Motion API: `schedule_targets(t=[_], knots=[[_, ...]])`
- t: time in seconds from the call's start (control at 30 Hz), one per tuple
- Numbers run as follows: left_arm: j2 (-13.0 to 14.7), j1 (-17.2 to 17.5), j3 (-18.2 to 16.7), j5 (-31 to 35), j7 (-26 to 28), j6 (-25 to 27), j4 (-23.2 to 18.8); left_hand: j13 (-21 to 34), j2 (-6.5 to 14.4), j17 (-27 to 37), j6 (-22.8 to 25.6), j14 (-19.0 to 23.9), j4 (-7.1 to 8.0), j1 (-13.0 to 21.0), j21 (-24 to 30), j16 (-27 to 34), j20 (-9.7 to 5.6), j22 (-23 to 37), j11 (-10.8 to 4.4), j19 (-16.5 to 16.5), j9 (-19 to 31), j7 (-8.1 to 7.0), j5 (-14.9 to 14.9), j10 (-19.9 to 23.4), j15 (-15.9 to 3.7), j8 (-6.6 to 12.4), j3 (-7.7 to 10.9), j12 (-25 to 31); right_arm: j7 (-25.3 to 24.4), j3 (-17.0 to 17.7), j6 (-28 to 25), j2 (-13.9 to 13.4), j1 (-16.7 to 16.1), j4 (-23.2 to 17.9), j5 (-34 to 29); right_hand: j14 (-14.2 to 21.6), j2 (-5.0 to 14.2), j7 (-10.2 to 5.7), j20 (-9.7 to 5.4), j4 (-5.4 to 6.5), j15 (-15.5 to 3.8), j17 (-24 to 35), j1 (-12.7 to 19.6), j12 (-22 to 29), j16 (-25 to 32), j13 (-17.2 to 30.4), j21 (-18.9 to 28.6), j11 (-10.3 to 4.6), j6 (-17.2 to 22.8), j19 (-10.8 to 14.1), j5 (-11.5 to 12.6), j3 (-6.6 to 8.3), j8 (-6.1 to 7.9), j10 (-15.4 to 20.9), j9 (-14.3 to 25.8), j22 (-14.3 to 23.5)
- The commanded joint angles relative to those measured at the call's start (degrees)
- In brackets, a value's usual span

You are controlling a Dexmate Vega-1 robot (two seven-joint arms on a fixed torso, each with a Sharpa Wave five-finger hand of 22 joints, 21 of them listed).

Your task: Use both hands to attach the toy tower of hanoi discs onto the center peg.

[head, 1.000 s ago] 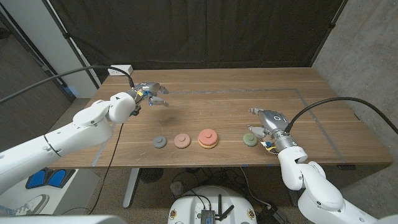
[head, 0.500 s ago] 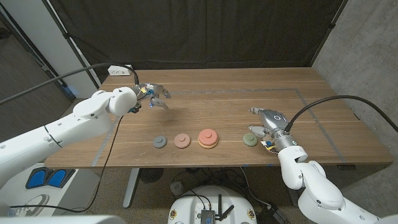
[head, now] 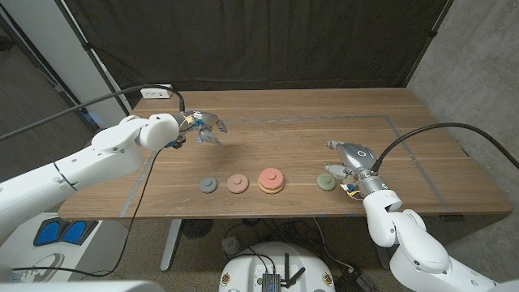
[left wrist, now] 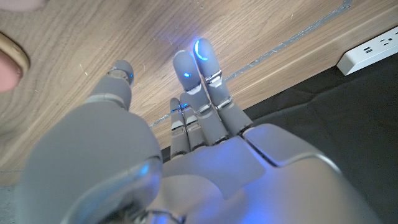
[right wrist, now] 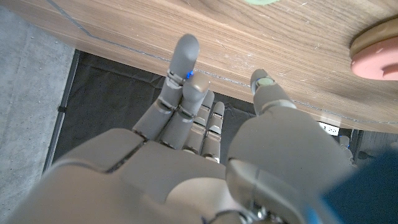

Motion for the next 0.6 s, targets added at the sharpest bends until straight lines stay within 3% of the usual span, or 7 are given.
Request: schedule_targets(t=[0.03,0.3,0.6], knots=[[2.12,3.35,-2.33,-0.70,0.70,-5.41,-0.97,0.10,-0.58,-0.10,-0.22,0.27,0.01,-0.11,0.36,0.10,-6.76,0.05,-0.17,-0.14,0.18,-0.03,0.40,-0.29,-3.65,-0.19,-0.14,0.04,0.38,-1.17,-1.13,-0.59,0.83,-0.38,-0.06,-0.12,0.07,-0.02,-3.62,0.06,-2.35,0.16,-0.12,0.33,-0.27,0.30,0.12,0.06,0.22,-0.13,0.11,0.35,-0.18,0.16,0.31,0.14],[2.98,5.37,-4.09,-3.83,2.38,-11.92,0.92,0.00,-0.67,-0.28,0.25,0.21,0.07,-0.20,0.44,0.16,-6.77,-0.13,-0.53,-0.38,0.16,-0.37,0.38,0.08,-3.65,0.04,-0.31,0.16,1.04,-2.17,-1.44,-0.51,1.70,-0.35,-0.34,-0.50,0.14,-0.13,-3.60,-0.04,-2.37,-0.15,-0.15,0.28,-0.68,0.59,0.09,-0.01,0.28,-0.24,0.16,0.42,-0.27,0.21,0.33,0.13],[4.28,6.44,-4.82,-2.82,1.83,-15.99,0.93,-0.09,-0.76,-0.17,0.35,0.43,-0.01,-0.03,0.64,0.51,-6.83,-0.26,-0.81,-0.37,0.14,-0.47,0.38,0.28,-3.63,0.08,-0.40,0.19,1.95,-3.19,-2.11,-0.17,2.58,-0.22,-0.82,-0.70,0.19,-0.09,-3.59,-0.12,-2.38,-0.32,-0.18,0.31,-0.96,0.86,0.11,-0.16,0.40,-0.31,0.22,0.45,-0.33,0.47,0.35,0.13]])
